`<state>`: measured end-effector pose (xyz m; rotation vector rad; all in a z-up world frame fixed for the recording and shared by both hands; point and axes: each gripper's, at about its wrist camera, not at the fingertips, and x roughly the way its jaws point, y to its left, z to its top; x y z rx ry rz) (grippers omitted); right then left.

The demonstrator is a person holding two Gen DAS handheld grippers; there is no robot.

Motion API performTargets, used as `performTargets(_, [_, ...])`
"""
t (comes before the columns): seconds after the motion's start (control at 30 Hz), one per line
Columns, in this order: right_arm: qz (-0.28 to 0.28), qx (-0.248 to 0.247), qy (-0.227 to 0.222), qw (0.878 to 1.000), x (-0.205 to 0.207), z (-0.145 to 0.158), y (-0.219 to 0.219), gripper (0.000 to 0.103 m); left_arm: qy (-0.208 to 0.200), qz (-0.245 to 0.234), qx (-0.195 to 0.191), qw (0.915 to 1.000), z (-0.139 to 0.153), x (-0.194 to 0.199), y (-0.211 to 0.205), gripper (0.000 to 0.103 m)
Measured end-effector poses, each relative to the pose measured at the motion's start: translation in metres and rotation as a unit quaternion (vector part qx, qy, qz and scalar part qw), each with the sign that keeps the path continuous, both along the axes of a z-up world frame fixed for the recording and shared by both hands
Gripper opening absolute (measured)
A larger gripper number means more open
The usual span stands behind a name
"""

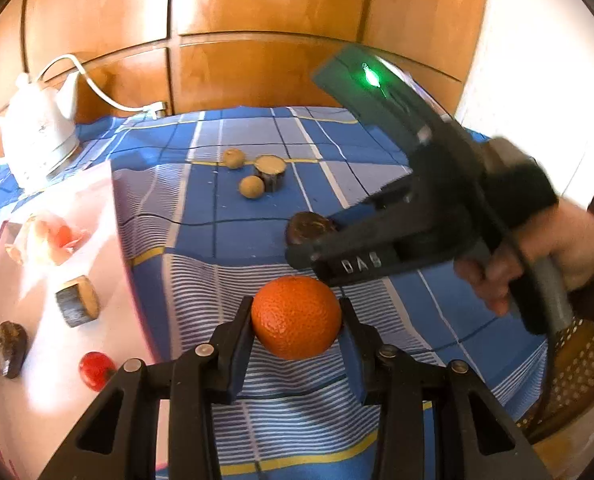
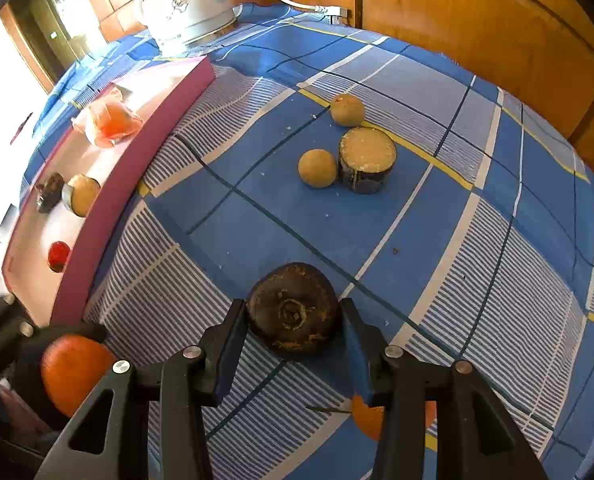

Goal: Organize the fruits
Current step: 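Grasp the dark brown round fruit beside the tray with the right gripper, then carry the large orange into the tray and release it with the left gripper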

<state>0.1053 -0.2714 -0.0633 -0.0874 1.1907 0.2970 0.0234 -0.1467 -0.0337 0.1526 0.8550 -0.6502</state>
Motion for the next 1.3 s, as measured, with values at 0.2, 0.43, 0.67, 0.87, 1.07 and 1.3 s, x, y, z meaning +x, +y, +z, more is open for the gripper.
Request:
performTargets(0.2, [-0.001, -0.006, -0.007, 1.000, -0.001, -0.001, 0.002, 0.047, -0.010, 0.022, -0.016, 0.9996, 0.014, 0.006, 0.018, 0.040])
performTargets(0.43, [-0.006, -0.012, -0.017, 1.000, -0.005, -0.001, 0.001, 0.047, -0.018, 0.066, -0.023, 0.9974, 0.028, 0.013, 0.045, 0.040])
performTargets(0.67, [-0.006, -0.019, -0.020, 1.000, -0.007, -0.001, 0.005, 0.047, -0.029, 0.108, -0.022, 0.9935, 0.034, 0.020, 0.069, 0.040])
performTargets(0.87, [0.001, -0.032, -0.027, 0.999, -0.011, 0.000, 0.011, 0.047, -0.030, 0.138, -0.024, 0.9897, 0.035, 0.029, 0.091, 0.040])
performTargets(1.07, [0.004, -0.037, -0.030, 0.999, -0.012, 0.001, 0.015, 0.047, -0.035, 0.184, -0.019, 0.9821, 0.036, 0.046, 0.126, 0.040])
performTargets(1.3, [0.010, -0.042, -0.033, 0.999, -0.013, 0.001, 0.017, 0.047, -0.040, 0.252, 0.016, 0.9667, 0.028, 0.066, 0.172, 0.040])
